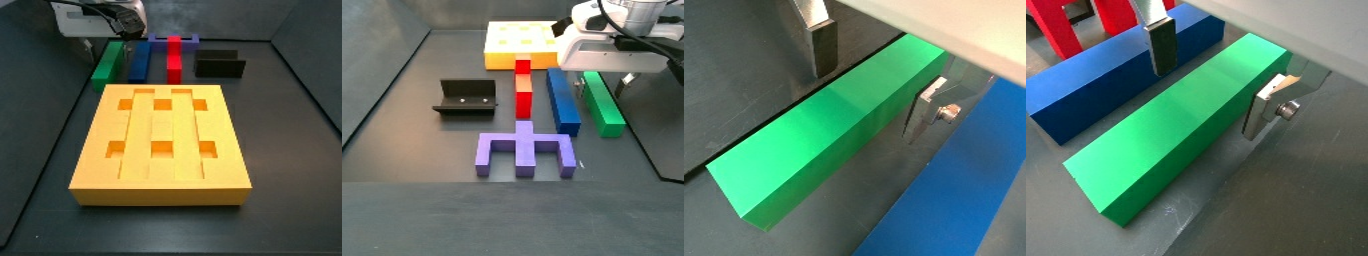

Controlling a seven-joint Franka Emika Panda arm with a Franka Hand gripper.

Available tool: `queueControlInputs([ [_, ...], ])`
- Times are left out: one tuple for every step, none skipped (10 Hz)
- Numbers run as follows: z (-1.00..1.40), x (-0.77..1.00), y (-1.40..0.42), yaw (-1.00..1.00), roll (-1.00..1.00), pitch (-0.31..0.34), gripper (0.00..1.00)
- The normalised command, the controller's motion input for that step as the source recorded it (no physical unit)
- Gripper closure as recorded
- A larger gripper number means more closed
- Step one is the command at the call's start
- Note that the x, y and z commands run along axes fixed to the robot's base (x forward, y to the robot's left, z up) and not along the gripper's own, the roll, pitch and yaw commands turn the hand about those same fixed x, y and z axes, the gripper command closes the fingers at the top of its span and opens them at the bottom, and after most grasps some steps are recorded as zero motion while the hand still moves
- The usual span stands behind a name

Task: Pick up the green object. Move up. Move to above the board. Insert the green object.
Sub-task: Pick up the green object.

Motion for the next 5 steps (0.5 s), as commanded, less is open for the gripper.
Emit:
queueControlInputs([
  [0.0,0.0,0.0,0.0,0.0,0.0,0.0],
  [0.0,0.0,0.0,0.0,0.0,0.0,1.0],
  [0.0,0.0,0.0,0.0,0.0,0.0,1.0],
  [0.0,0.0,0.0,0.0,0.0,0.0,1.0],
  [0.0,0.0,0.0,0.0,0.0,0.0,1.0],
])
